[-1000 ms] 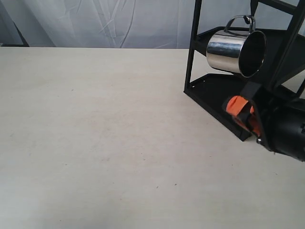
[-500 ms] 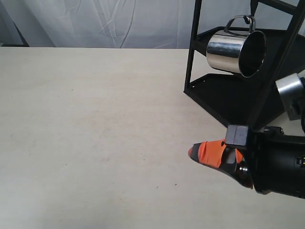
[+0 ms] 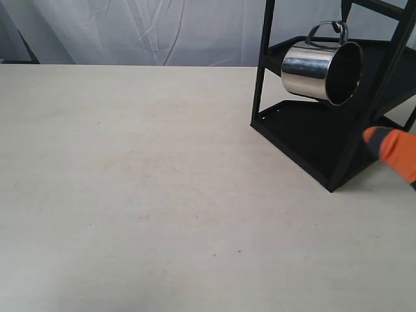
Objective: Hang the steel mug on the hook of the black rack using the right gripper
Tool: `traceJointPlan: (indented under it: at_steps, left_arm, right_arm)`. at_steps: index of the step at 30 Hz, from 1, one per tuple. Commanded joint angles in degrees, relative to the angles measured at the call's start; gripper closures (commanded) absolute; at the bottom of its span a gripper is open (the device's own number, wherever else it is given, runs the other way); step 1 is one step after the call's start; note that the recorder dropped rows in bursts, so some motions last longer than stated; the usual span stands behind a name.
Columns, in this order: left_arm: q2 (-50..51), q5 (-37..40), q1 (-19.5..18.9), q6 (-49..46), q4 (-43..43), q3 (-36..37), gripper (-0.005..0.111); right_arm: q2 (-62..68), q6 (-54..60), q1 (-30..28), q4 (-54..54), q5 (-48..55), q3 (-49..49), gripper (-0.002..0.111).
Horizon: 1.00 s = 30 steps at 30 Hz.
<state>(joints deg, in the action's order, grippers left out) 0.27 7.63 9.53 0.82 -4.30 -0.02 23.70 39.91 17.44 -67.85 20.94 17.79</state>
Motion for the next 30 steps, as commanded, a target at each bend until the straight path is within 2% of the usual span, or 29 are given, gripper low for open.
traceJointPlan:
  at_steps: [1,6,16,23,30]
  left_arm:
    - [-0.27,-0.30,0.27,0.14,0.19,0.02,0.105]
    - [-0.27,-0.30,0.27,0.14,0.19,0.02,0.105]
    - [-0.27,-0.30,0.27,0.14,0.19,0.02,0.105]
    - [-0.27,-0.30,0.27,0.14,0.19,0.02,0.105]
    - [-0.27,-0.30,0.27,0.14,0.19,0.02,0.105]
  right_arm:
    - [-12.19,4.22,-6.03,8.72,-1.08,-3.99,0.108]
    - [-23.70,4.22,-7.69,13.82,-1.07,-10.19,0.108]
    - [-23.70,4.61,-9.24,11.74,-6.79,-17.79,0.108]
    - [-23.70,4.61,-10.12,13.37,-1.62,-17.79,0.108]
    - [-23.70,4.61,-10.12,13.38,-1.10,-17.79,0.108]
